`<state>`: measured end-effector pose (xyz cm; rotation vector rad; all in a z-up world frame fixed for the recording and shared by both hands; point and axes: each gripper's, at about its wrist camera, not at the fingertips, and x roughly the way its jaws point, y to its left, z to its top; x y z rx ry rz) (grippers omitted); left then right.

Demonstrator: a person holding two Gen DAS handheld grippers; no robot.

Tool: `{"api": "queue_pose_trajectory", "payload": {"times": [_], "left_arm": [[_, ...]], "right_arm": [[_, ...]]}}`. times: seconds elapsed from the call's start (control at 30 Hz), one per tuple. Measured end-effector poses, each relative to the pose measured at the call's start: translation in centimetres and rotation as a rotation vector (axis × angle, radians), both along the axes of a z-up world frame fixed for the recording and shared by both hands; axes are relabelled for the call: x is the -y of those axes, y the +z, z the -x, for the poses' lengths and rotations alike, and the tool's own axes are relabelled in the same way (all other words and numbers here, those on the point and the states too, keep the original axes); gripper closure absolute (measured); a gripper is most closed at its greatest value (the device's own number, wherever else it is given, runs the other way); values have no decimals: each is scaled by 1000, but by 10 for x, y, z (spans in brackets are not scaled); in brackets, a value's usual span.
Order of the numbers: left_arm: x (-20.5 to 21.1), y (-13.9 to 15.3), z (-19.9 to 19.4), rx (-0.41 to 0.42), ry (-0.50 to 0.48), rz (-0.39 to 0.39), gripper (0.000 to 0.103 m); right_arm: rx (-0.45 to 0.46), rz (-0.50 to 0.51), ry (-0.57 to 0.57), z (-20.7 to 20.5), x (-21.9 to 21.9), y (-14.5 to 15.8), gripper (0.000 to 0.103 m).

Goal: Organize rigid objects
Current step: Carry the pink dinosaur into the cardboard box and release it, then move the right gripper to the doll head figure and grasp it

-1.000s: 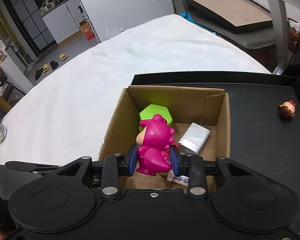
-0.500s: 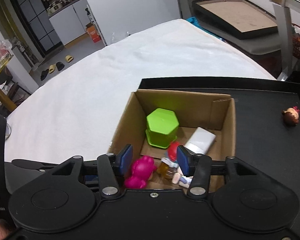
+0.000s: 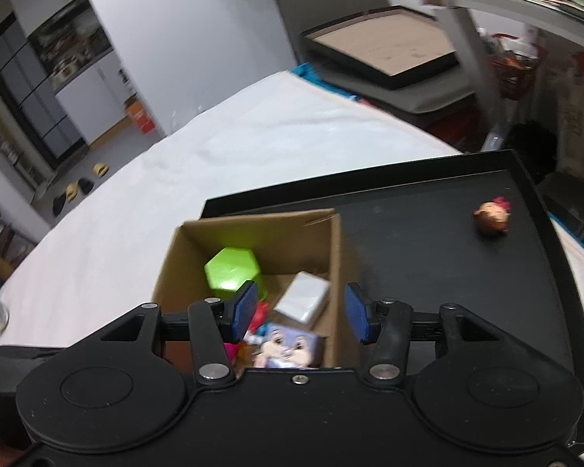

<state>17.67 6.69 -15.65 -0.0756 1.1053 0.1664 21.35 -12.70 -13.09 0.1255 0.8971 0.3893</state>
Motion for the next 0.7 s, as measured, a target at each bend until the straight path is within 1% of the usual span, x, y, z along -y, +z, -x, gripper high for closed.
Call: {"api": "queue_pose_trajectory", "payload": {"times": [0.03, 0.13, 0.3, 0.5, 0.67, 0.7], "left_arm": [[2, 1, 0, 3, -1, -17, 67], [8, 2, -1, 10, -8, -58, 63], [18, 2, -4, 2, -10, -110, 60], [29, 0, -8, -17, -22, -174, 59], [35, -2, -11, -37, -19, -212, 58], [35, -2, -12, -41, -16, -217, 58]], "right_arm": [[2, -4, -10, -1, 5, 0, 53], [5, -18, -40, -5, 19, -2, 52], [21, -3, -69, -9, 37, -6, 49], [17, -4, -90, -16, 54, -16, 47], [33, -1, -130, -20, 71, -23, 37], [33, -5, -139, -22, 76, -25, 37]]}}
